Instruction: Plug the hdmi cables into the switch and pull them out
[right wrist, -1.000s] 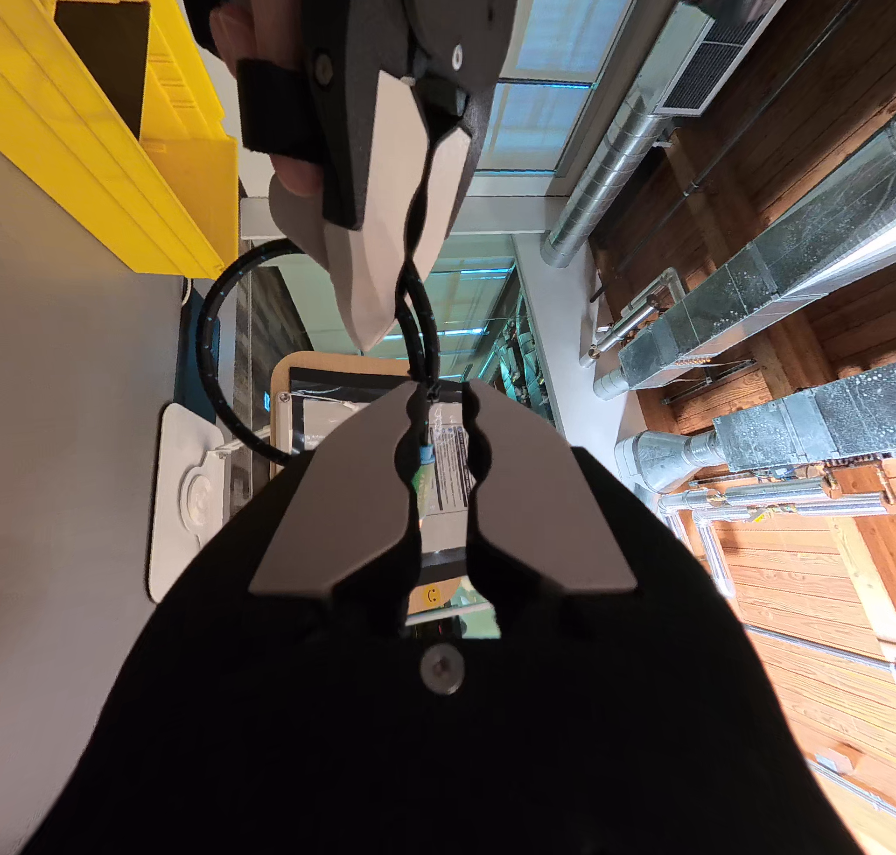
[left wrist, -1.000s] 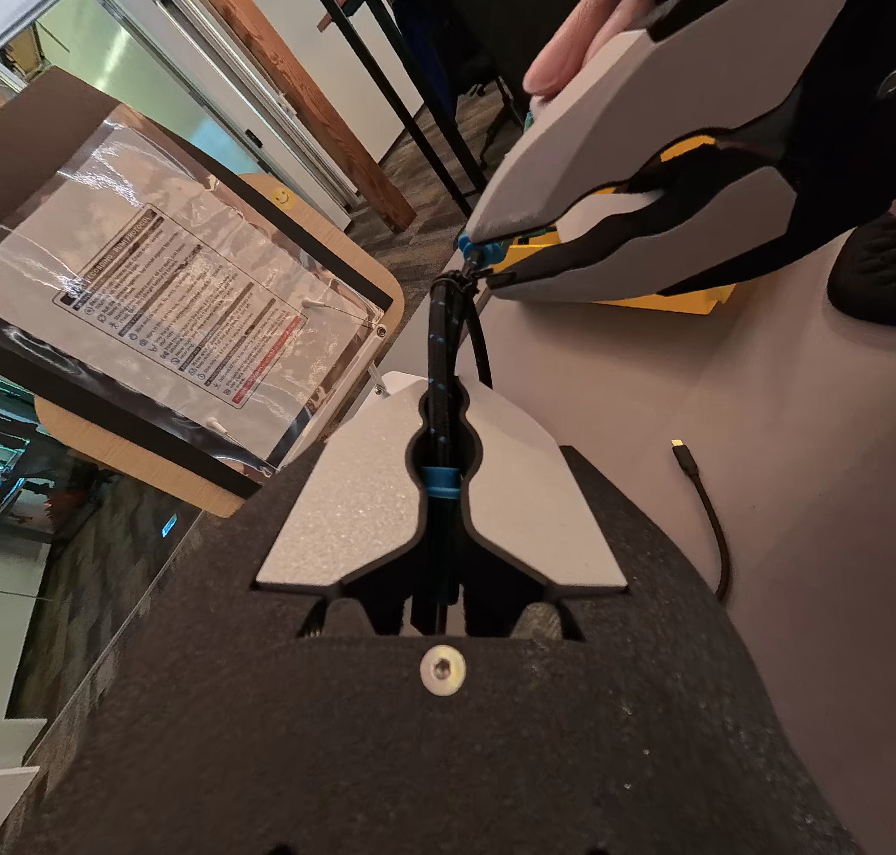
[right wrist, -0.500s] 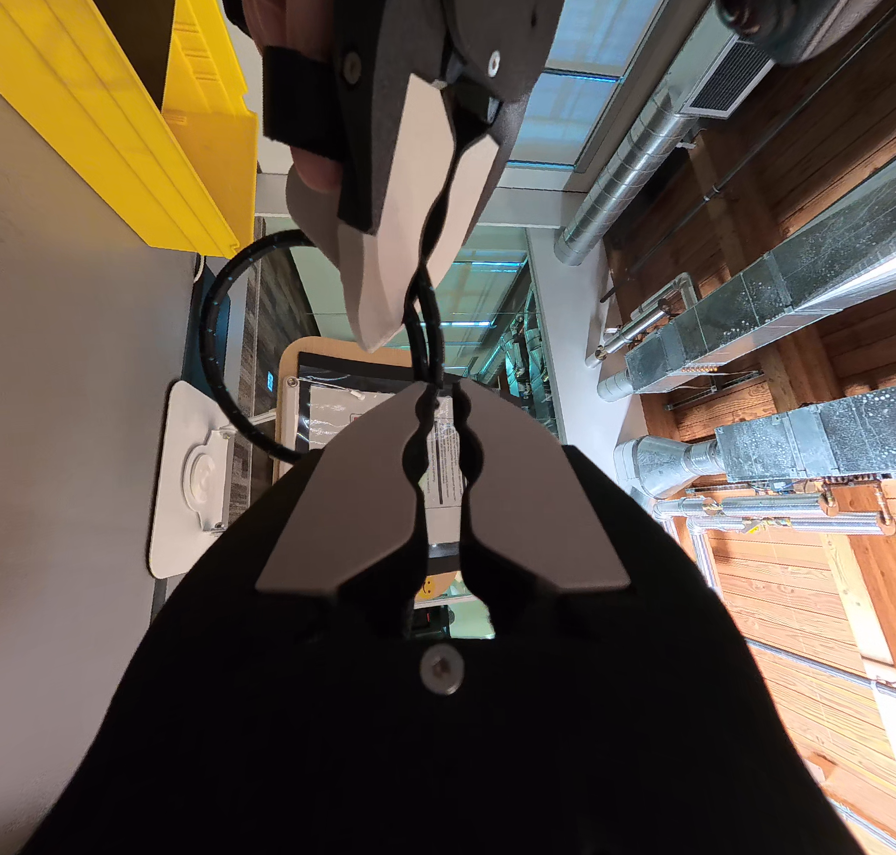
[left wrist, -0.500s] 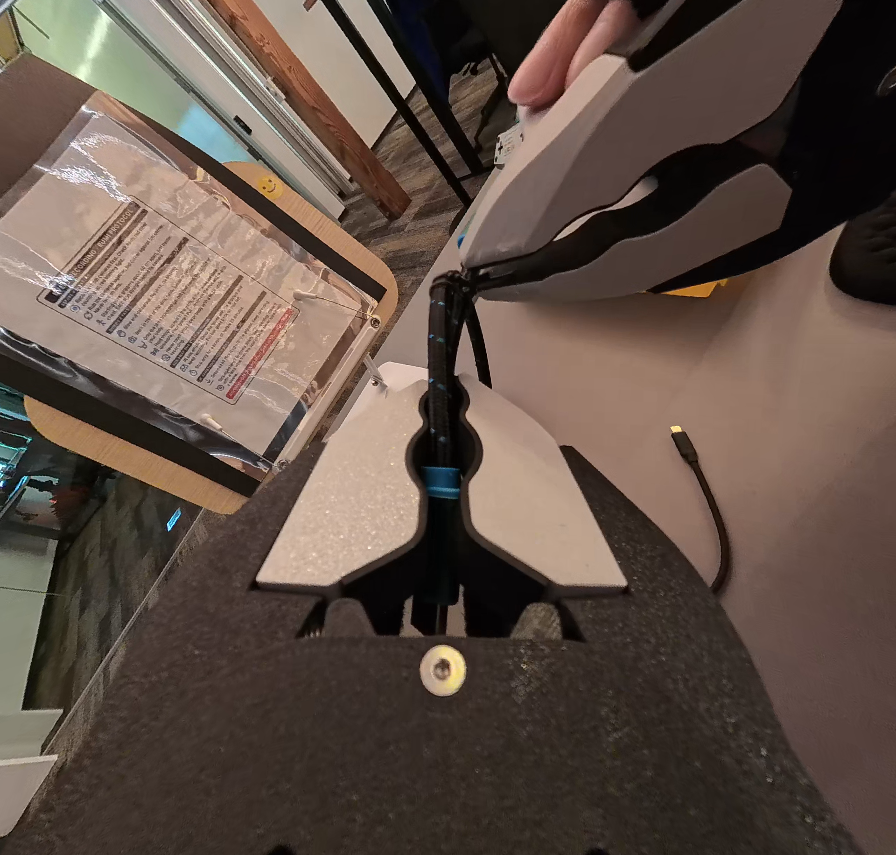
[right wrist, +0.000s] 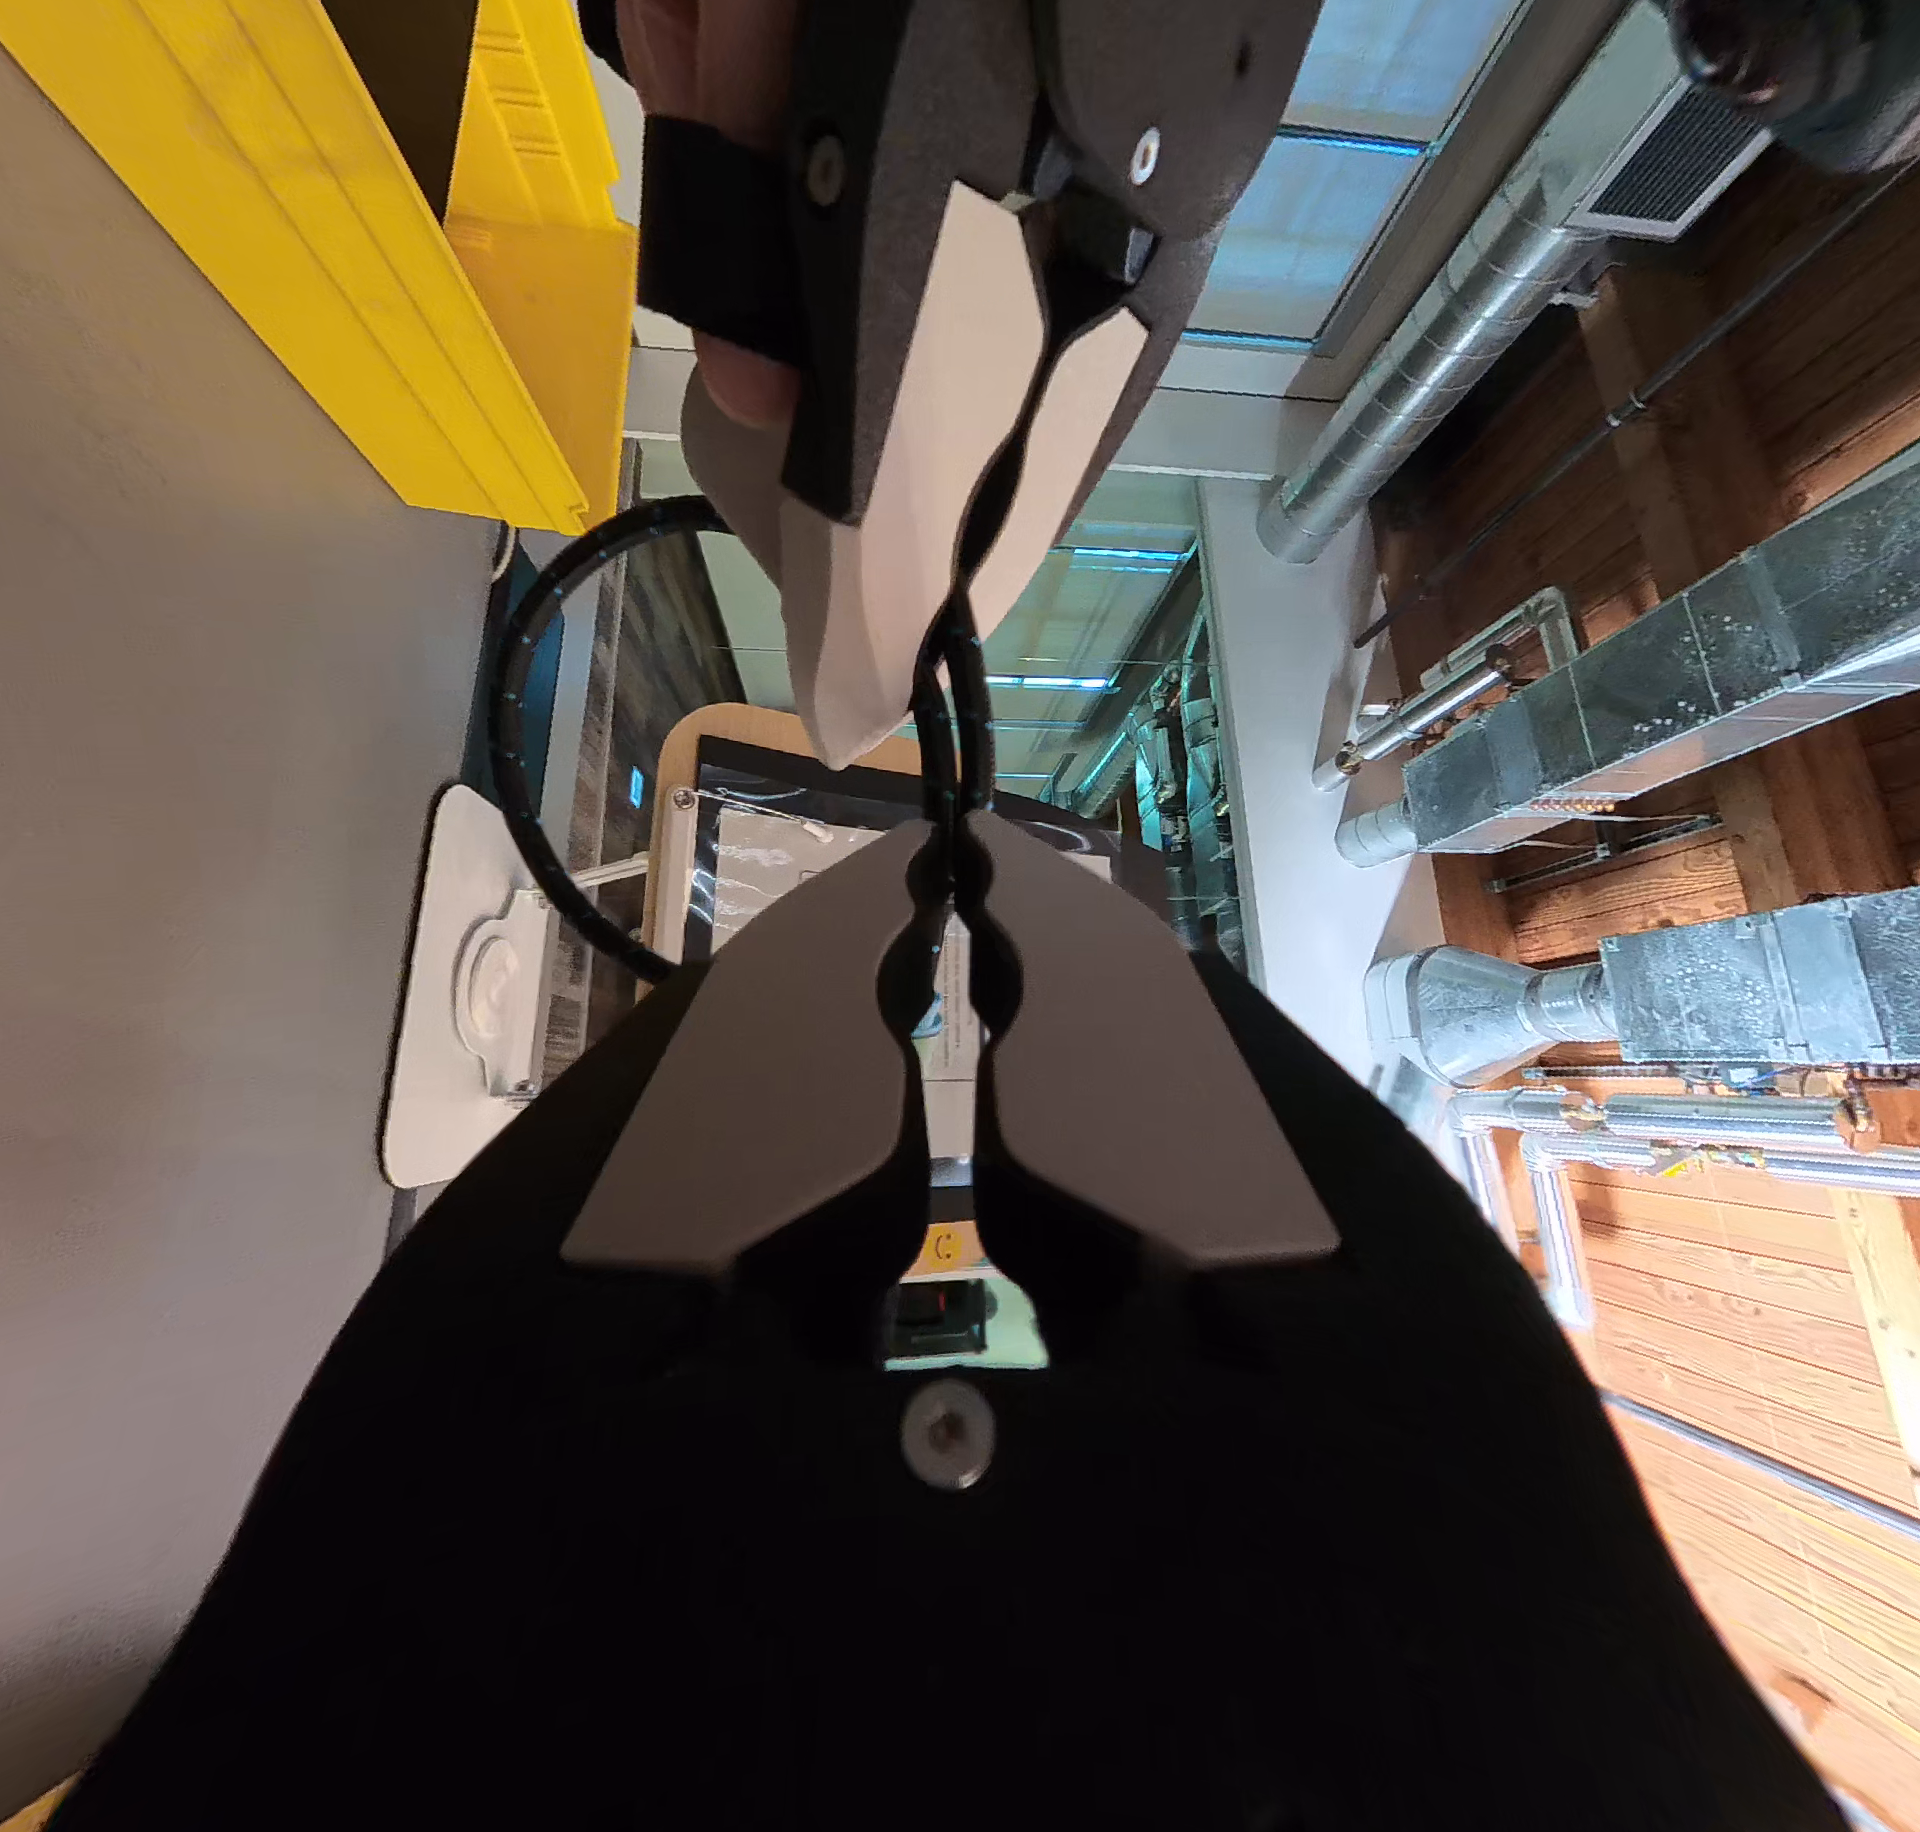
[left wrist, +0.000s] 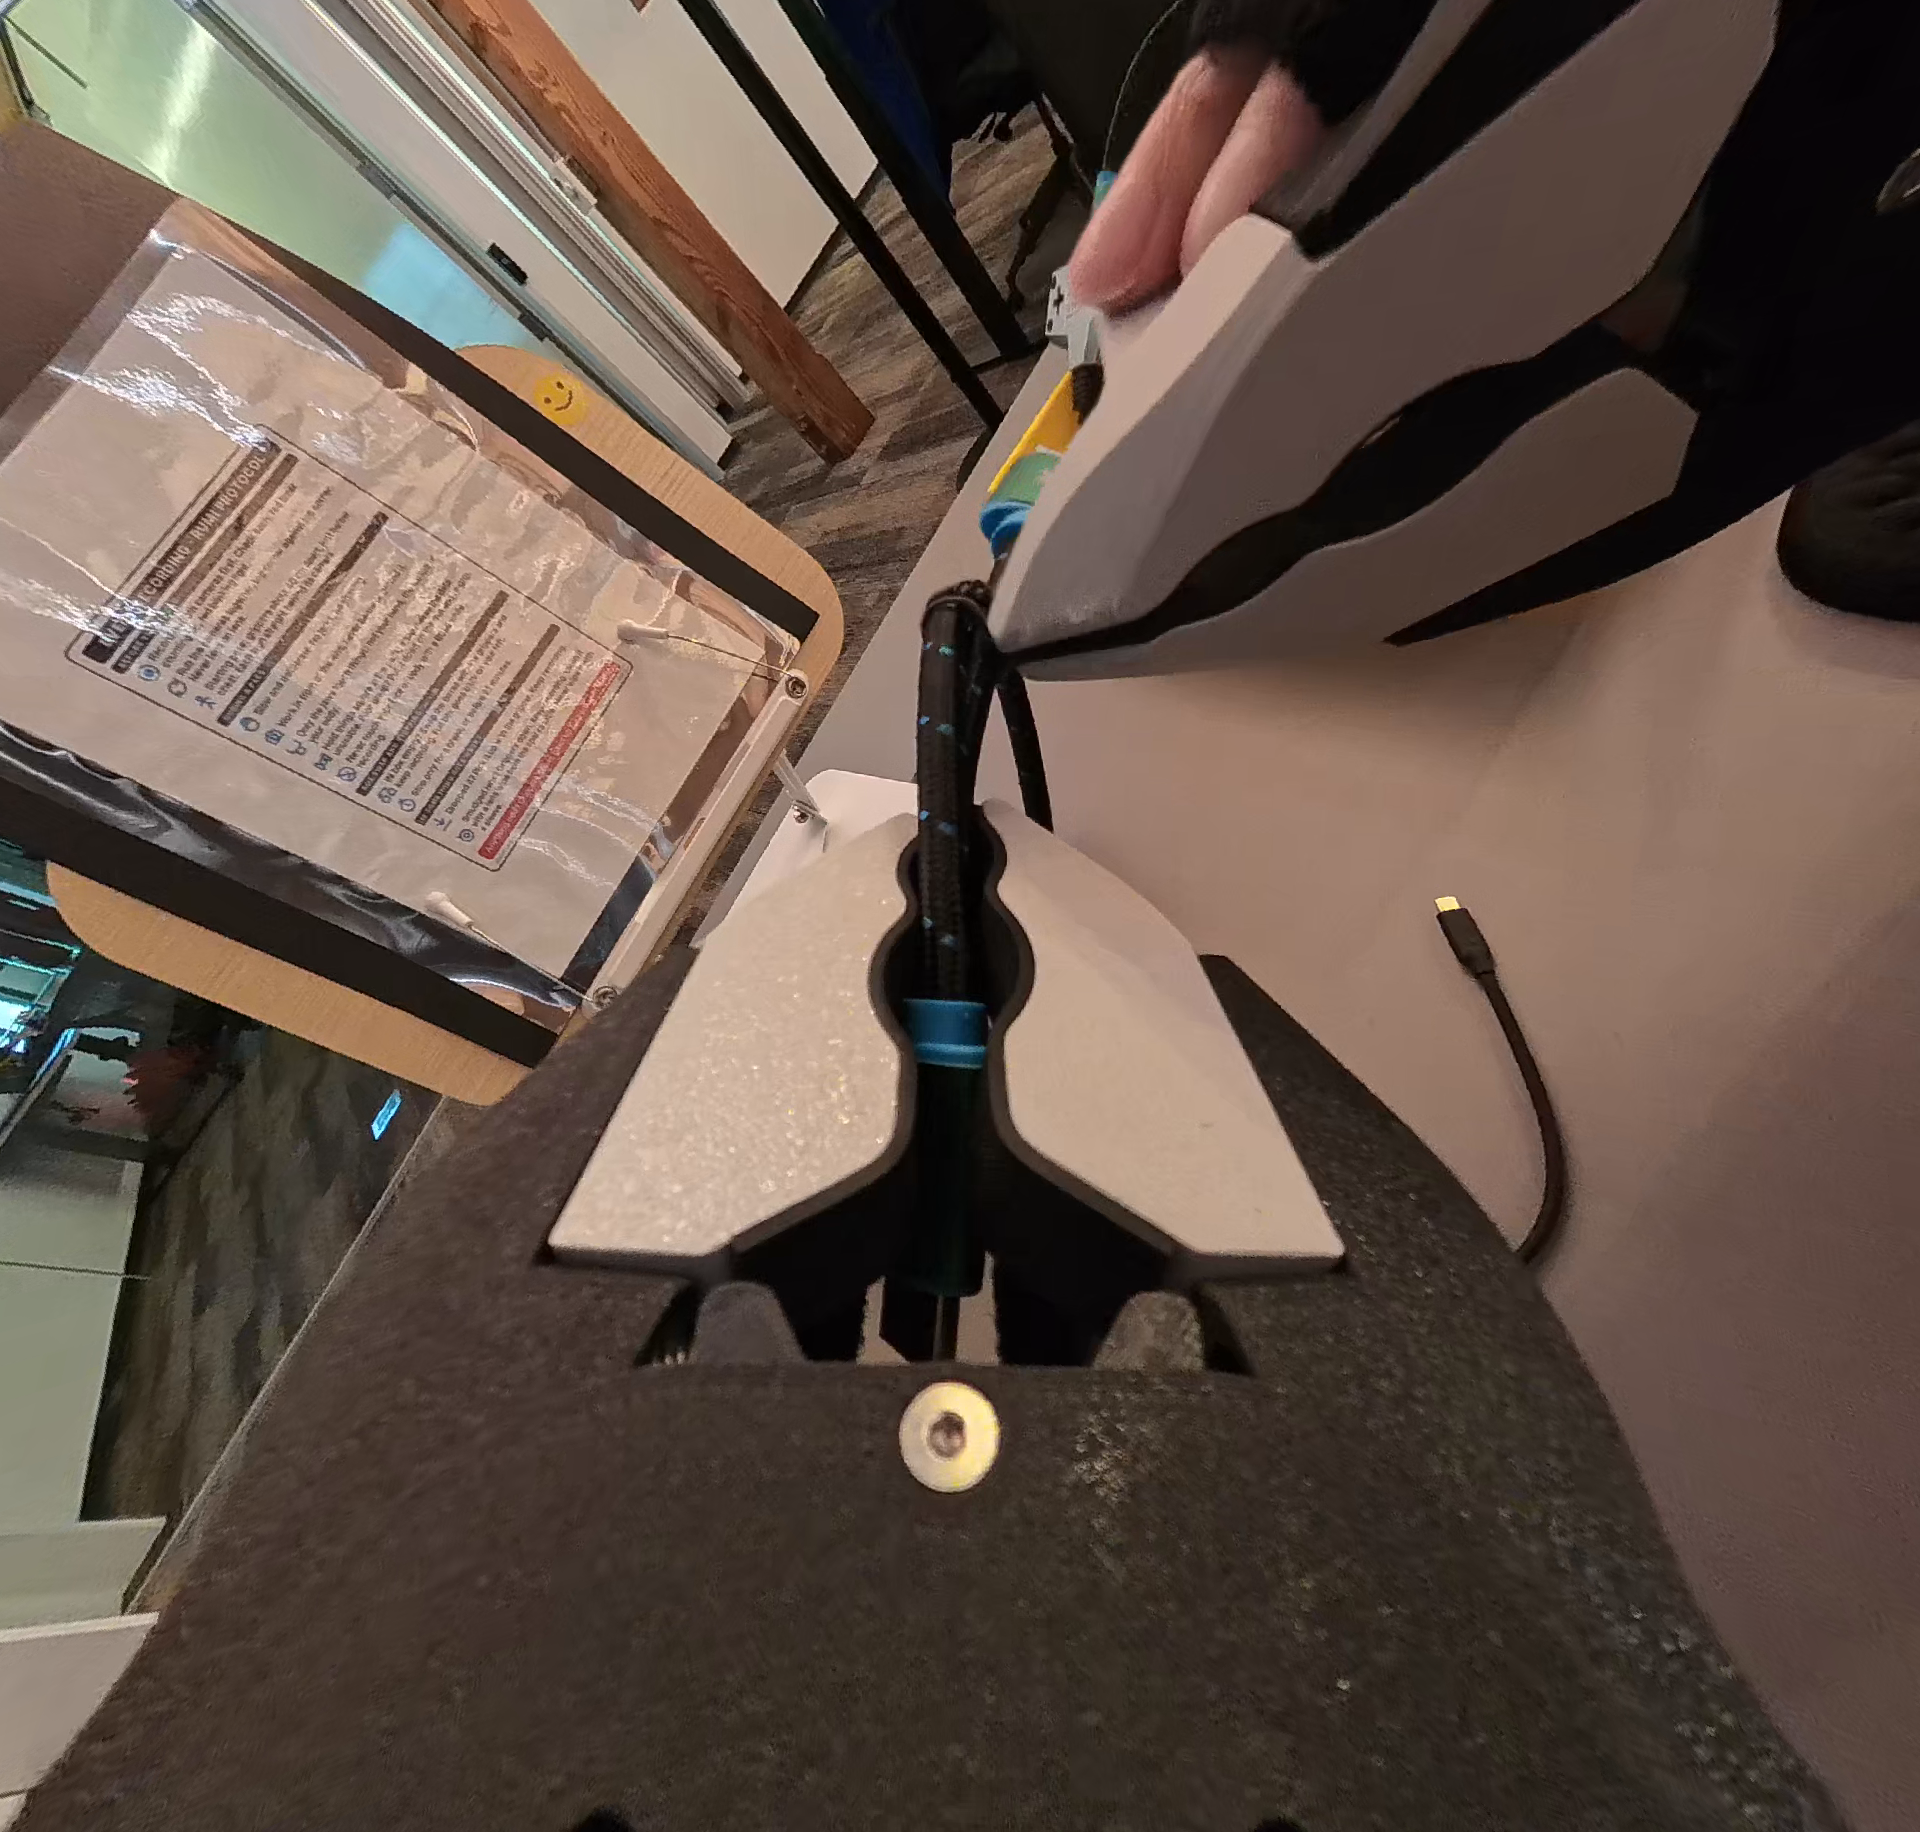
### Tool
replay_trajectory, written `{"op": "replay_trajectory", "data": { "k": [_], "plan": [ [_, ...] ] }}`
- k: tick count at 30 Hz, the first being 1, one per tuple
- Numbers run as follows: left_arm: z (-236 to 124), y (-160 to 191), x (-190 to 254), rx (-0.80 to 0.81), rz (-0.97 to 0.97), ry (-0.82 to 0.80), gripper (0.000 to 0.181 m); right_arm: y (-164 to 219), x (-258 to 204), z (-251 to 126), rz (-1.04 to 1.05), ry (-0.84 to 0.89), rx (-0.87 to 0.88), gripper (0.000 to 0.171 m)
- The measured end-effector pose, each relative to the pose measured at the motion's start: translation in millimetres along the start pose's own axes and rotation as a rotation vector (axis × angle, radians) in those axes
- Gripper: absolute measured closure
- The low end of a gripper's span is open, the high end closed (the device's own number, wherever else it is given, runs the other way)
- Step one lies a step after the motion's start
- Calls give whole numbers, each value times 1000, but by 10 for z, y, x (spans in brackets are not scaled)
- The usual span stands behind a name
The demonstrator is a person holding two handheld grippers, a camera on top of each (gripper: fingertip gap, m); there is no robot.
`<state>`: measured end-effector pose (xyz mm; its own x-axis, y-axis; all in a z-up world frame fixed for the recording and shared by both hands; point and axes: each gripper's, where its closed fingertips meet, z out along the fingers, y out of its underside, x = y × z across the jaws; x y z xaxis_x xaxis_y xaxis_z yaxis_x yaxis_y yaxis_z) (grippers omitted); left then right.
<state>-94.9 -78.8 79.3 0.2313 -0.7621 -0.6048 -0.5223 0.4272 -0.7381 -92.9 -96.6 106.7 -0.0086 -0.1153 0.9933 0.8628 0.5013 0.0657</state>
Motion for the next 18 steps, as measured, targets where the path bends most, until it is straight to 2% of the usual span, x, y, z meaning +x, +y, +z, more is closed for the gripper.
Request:
{"op": "replay_trajectory", "data": {
  "k": [4,9,18],
  "plan": [
    [-1,-10,-11,8,-4,-4,177,-5,70,-28,24,26,8,170],
    [-11,-21,-22,17,-9,-7,177,21,117,-44,77,23,-4,160],
    [-11,-25,-25,19,-12,-7,177,77,50,-7,95,-12,-30,162]
  ]
}}
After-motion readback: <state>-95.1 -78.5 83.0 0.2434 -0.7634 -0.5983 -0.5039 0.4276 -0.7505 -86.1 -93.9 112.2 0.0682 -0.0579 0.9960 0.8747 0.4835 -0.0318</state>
